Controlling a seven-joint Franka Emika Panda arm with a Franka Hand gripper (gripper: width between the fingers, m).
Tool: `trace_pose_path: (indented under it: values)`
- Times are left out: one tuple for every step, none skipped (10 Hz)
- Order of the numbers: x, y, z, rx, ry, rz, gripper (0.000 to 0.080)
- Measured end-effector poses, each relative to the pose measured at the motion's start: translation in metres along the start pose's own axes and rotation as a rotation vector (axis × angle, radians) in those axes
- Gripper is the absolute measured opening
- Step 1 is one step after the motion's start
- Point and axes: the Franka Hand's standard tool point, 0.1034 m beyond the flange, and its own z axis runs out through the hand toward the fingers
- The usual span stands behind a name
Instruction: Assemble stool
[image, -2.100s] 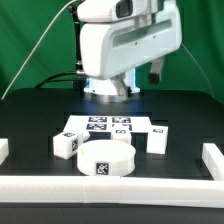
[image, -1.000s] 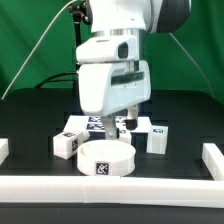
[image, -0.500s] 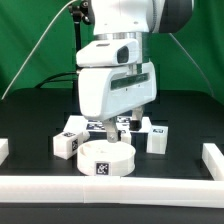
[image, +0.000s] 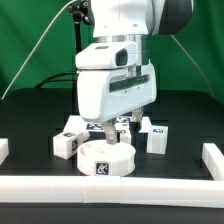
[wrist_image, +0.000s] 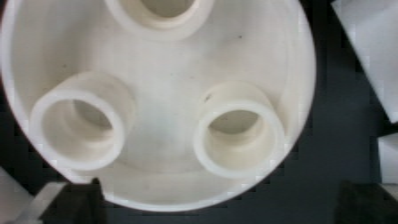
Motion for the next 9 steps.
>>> trace_pose_path:
  values:
    - [0.002,-0.007,0.005,0.002,0.0,0.052,0.065]
    - [0.002,-0.012,0.009,0.01,-0.005,0.059,0.065]
    - [0.0,-0.014,0.011,0.014,-0.007,0.06,0.065]
    - [0.0,-0.014,0.014,0.011,-0.006,0.061,0.065]
    - [-0.001,-0.015,0.015,0.012,-0.007,0.062,0.065]
    - [-0.003,-0.015,0.017,0.015,-0.009,0.063,0.065]
    - [-0.004,-0.015,0.018,0.017,-0.01,0.065,0.065]
    - [-0.004,-0.016,0.019,0.019,-0.011,0.065,0.065]
    - [-0.006,-0.017,0.021,0.021,-0.013,0.065,0.065]
